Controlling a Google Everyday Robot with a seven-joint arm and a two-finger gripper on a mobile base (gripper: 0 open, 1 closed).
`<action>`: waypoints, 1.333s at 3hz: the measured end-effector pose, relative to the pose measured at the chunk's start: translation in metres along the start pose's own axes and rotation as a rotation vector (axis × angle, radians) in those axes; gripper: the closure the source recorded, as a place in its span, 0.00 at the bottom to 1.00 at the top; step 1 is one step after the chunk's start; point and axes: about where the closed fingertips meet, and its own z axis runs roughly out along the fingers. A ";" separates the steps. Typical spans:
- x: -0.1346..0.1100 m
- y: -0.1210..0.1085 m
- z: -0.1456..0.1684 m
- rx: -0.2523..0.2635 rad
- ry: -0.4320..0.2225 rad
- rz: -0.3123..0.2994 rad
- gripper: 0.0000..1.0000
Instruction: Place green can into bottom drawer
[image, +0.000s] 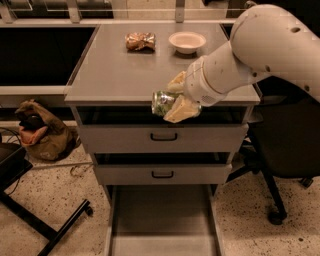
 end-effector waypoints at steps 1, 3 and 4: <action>0.000 0.000 0.000 0.000 0.000 0.000 1.00; 0.029 0.077 0.025 -0.017 -0.061 0.121 1.00; 0.047 0.136 0.048 -0.059 -0.088 0.185 1.00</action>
Offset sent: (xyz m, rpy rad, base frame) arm -0.0504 -0.0141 -0.0697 0.1107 0.1028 -0.0759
